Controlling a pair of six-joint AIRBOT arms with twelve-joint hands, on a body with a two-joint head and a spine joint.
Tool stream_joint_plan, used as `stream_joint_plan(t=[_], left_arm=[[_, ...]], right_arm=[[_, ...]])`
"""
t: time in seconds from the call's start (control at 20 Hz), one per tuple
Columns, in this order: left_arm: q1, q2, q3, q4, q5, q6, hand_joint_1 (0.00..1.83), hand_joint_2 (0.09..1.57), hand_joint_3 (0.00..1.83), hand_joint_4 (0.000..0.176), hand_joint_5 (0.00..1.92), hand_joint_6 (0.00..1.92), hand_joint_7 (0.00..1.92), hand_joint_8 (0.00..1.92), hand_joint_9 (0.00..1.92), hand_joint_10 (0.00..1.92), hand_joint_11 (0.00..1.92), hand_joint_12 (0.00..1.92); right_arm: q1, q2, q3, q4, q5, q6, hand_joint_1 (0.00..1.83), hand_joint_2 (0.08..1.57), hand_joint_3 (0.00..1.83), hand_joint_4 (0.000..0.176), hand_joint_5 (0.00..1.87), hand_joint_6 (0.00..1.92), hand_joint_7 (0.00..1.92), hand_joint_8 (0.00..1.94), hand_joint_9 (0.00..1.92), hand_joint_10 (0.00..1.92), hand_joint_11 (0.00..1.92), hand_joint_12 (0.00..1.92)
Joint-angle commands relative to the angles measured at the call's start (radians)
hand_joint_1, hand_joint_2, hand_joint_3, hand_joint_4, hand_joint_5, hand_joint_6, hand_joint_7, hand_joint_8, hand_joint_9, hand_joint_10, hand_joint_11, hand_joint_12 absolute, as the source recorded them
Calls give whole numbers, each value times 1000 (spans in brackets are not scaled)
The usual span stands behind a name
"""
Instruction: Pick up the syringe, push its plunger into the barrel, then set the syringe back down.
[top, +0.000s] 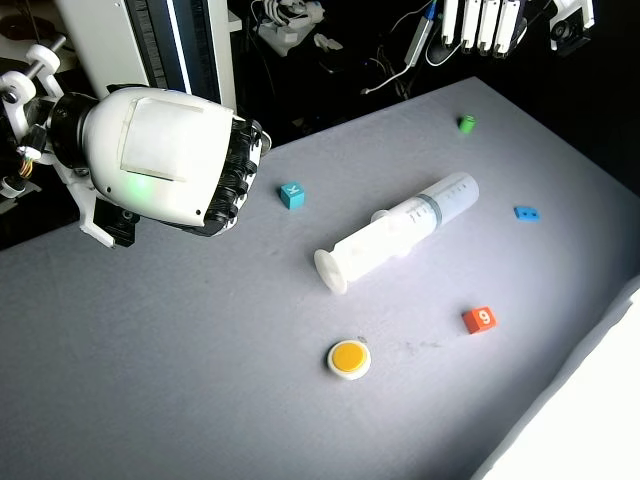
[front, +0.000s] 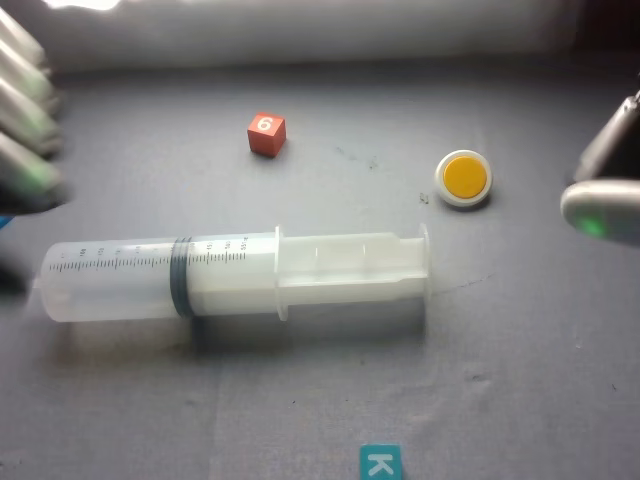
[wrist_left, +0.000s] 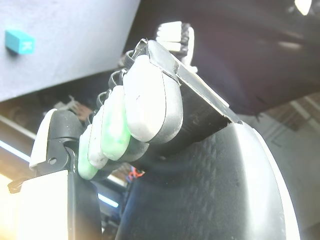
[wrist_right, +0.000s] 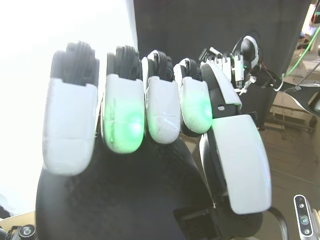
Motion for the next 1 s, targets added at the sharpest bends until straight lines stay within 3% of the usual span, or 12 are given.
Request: stream_joint_plan(t=[0.0,0.2,0.25,0.35,0.4,0.45,0.5,0.55,0.7,0.8,0.95], left_arm=[[-6,-2,3,-100,-41,2,0,1163,33,0,85,0,135,0,115,3,0,217],[-2,-2,16,-96,-43,6,0,1173,15,0,78,7,103,4,93,2,0,188],[-2,-2,20,-96,-43,10,0,1177,12,0,98,10,132,9,113,7,0,217],[0,-2,20,-97,-44,18,8,1200,10,0,44,0,86,0,74,0,0,157],[2,-2,19,-96,-47,22,203,1160,0,0,8,0,43,6,38,6,0,144],[5,-2,18,-96,-53,28,537,1075,0,0,1,0,31,3,34,5,0,213],[5,-2,16,-92,-53,29,986,925,0,0,0,0,5,0,6,0,0,214],[4,-2,14,-86,-53,29,1064,890,0,0,0,0,0,0,0,0,0,300],[6,-2,8,-92,-51,29,1137,998,1,0,6,2,13,3,36,12,0,418],[25,3,-16,-120,-48,21,1129,983,0,0,3,0,16,1,32,4,0,370],[26,10,-22,-78,31,21,1154,989,1,0,15,5,24,2,32,3,0,319]], right_arm=[[9,5,1,23,122,7,0,1358,10,0,214,3,231,3,206,7,0,666],[6,4,1,23,131,7,0,1350,0,0,232,2,254,2,228,2,0,745],[5,5,1,24,133,7,0,1371,4,0,193,5,209,4,188,6,0,594],[4,5,1,31,133,7,0,1346,0,0,263,7,279,8,257,10,0,715],[4,4,1,33,133,7,0,1360,2,0,240,5,243,5,208,7,0,607],[4,4,1,35,133,7,0,1367,3,0,230,2,245,6,215,12,0,650],[4,4,1,35,134,8,0,1379,5,0,254,9,269,10,244,20,0,776],[4,3,1,36,136,9,0,1376,2,0,201,1,238,3,221,8,0,749],[3,2,1,36,144,14,0,1373,0,0,205,4,237,2,223,7,0,769],[0,1,1,37,153,21,0,1391,3,0,165,2,195,3,173,4,0,605],[-8,-1,1,59,163,21,0,1380,0,0,185,2,224,3,201,10,0,682]])
